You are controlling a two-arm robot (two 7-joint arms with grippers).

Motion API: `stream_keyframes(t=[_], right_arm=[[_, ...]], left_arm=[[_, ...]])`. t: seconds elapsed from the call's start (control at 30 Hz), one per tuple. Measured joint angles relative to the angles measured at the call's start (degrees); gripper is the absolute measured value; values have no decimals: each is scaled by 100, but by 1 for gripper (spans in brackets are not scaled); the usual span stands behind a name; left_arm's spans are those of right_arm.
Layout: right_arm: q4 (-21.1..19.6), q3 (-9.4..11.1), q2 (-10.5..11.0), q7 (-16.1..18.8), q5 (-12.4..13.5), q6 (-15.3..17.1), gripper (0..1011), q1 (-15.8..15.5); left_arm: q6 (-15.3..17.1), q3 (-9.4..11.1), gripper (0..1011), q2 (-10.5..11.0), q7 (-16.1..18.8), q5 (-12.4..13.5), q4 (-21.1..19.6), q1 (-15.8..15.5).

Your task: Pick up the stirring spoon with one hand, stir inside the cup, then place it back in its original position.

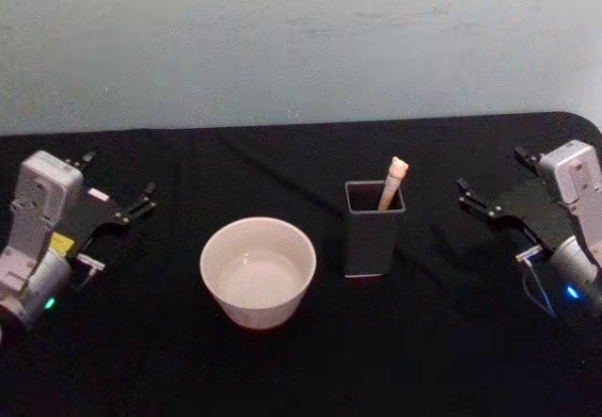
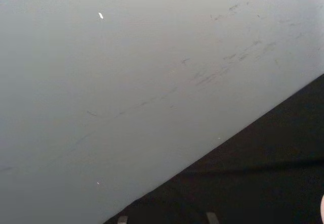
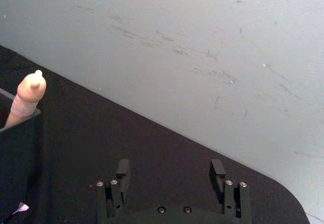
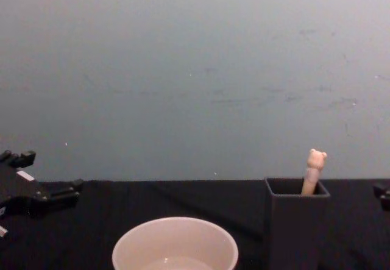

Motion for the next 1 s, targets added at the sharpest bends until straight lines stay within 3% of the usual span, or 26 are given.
stream_keyframes(t=[1.0], right_arm=[[0, 0, 0, 0, 0, 0, 1000, 0]], left_arm=[[0, 0, 1001, 0, 0, 0, 0, 0]])
